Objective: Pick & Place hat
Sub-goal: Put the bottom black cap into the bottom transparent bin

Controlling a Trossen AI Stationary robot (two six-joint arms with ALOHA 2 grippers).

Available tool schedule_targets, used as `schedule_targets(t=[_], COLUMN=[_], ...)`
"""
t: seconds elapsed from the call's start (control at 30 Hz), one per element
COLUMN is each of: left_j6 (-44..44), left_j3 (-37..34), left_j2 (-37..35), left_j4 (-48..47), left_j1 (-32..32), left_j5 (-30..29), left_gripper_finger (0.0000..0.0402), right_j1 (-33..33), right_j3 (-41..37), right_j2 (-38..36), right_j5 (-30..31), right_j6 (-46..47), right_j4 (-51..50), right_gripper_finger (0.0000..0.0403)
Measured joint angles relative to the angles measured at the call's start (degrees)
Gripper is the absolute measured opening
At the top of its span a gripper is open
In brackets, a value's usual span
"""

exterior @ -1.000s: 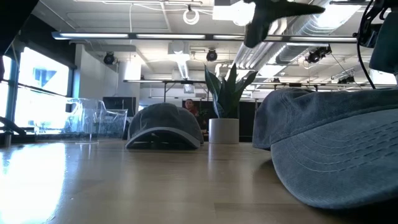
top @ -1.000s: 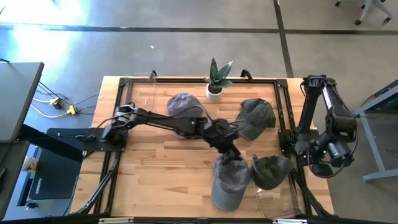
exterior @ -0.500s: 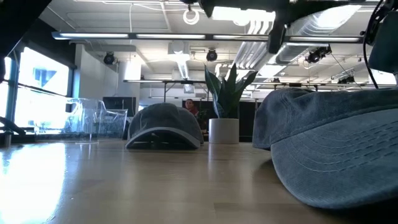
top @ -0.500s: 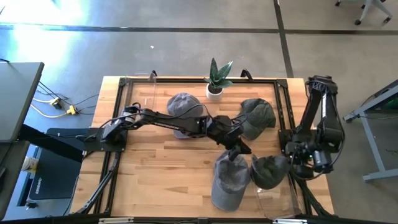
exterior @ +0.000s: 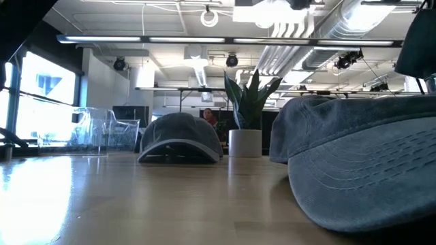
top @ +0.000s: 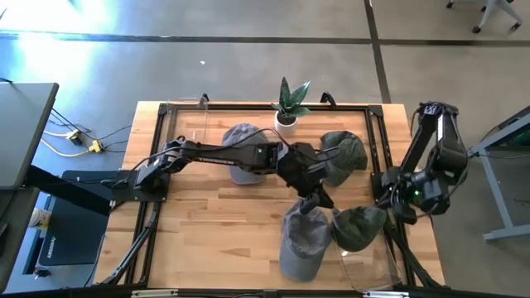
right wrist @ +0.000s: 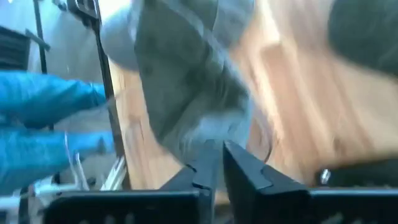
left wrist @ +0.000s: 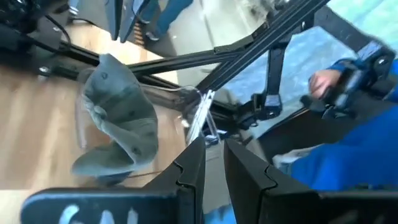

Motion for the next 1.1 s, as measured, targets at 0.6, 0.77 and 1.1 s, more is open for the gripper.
schedule_targets(t=[0.6, 0.77, 1.1], left_j6=[2.8, 2.8, 3.0], left_j3=[9.1, 9.1, 9.1], left_j2=[0.0, 0.0, 0.0], left_j4=[-10.9, -10.9, -11.1], left_j1=[0.0, 0.0, 0.0], left_j5=[-2.8, -2.7, -1.5], left_gripper_finger=[0.0055, 0.0055, 0.0055], right_j1=[-38.9, -44.8, -49.0], right_j3=[-13.7, -14.2, -14.0], right_j2=[4.3, 9.5, 9.2], right_j5=[-26.4, -35.2, -54.7], right_j6=[-51.9, -62.5, -68.4], right_j4=[25.4, 28.7, 30.9], right_gripper_finger=[0.0226, 0.0216, 0.0078])
